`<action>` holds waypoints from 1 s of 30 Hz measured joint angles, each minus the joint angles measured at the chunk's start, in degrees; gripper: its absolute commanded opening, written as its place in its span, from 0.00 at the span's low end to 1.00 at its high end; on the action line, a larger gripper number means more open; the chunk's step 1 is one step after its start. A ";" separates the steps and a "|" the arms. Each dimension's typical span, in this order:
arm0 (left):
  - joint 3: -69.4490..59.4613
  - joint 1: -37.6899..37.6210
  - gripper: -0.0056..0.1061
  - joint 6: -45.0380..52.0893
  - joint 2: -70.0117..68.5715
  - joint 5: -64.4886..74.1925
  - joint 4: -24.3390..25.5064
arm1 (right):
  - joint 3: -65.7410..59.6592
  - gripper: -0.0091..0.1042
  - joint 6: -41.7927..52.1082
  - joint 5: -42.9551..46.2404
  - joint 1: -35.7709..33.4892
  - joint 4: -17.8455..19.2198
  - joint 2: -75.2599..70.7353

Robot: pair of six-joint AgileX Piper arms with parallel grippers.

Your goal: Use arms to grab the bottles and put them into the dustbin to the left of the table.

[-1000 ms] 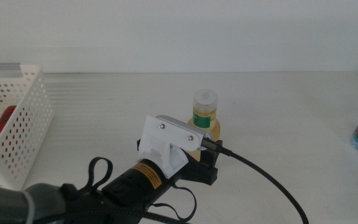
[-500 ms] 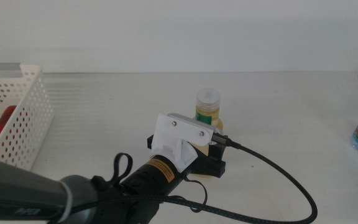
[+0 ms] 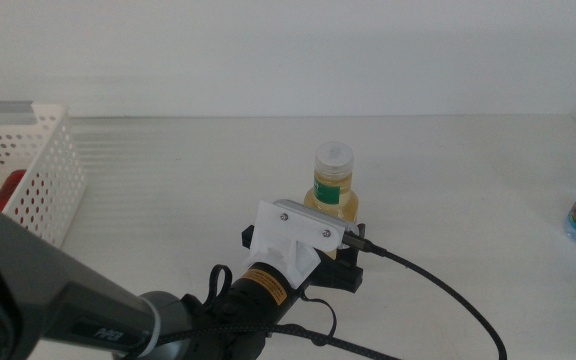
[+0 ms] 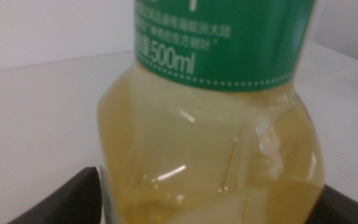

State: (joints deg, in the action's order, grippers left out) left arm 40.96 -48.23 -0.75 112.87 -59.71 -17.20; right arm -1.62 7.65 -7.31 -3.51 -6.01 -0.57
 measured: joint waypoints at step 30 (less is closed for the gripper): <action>0.12 0.51 0.01 3.70 -6.56 13.16 -3.91 | 0.00 0.82 0.00 0.00 0.00 0.00 0.00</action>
State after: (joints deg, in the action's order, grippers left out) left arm 41.09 -47.72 2.95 106.31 -46.55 -21.11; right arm -1.62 7.65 -7.31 -3.51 -6.01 -0.57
